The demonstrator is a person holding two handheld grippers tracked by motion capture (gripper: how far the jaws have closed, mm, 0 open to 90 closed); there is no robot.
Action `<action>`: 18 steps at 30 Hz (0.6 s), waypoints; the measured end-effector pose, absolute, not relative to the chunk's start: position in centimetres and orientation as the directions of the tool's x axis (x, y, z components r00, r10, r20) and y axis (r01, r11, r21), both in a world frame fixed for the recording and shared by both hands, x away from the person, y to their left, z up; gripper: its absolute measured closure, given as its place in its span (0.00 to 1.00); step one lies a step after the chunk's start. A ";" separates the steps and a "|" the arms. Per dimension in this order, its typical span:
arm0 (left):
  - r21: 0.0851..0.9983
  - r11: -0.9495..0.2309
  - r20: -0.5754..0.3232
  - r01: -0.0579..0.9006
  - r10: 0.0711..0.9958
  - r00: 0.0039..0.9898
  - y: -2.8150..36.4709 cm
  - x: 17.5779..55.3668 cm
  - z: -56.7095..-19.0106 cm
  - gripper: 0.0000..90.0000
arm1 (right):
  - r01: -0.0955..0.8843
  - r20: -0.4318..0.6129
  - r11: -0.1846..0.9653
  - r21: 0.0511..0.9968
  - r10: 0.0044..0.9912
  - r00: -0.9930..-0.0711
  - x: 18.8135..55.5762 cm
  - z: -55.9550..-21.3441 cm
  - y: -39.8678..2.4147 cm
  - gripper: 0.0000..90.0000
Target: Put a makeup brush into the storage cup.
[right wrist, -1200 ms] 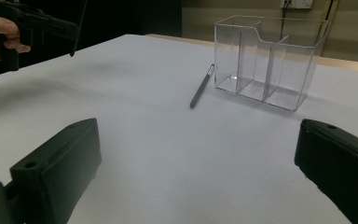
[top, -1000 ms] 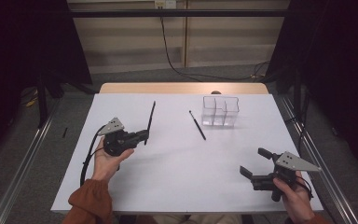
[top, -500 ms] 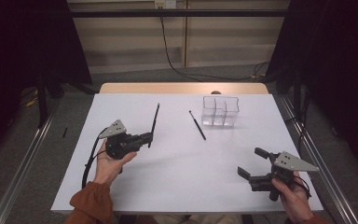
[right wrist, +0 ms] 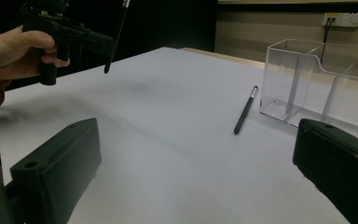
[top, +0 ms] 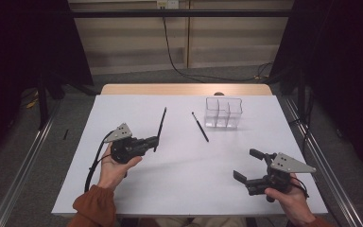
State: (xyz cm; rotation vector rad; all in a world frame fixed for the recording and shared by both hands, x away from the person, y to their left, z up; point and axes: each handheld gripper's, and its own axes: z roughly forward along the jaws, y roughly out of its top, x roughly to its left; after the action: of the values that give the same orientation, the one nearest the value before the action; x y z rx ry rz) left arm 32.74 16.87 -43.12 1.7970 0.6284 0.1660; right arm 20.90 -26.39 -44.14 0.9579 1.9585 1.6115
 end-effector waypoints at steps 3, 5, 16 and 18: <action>0.927 -0.193 -0.194 0.321 0.486 0.852 16.4 32.5 -43.0 0.94 | 0.240 0.109 0.080 0.967 0.725 -0.680 21.1 -43.8 -25.8 0.00; 0.927 -0.199 -0.194 0.319 0.475 0.858 16.2 32.4 -43.0 0.94 | 0.237 0.114 0.078 0.968 0.706 -0.698 21.2 -43.5 -25.5 0.00; 0.927 -0.211 -0.198 0.310 0.427 0.882 14.9 31.5 -42.9 0.94 | 0.221 0.114 0.089 0.971 0.638 -0.762 22.5 -42.5 -22.9 0.01; 0.927 -0.219 -0.193 0.305 0.420 0.887 14.7 31.5 -42.9 0.94 | 0.221 0.114 0.094 0.971 0.631 -0.768 22.6 -42.5 -22.6 0.01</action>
State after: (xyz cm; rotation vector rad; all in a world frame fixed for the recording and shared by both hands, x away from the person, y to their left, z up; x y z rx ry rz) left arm 31.48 14.71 -42.91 1.8215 0.5437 0.1156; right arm 22.61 -22.58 -42.47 0.8408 2.0461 1.7185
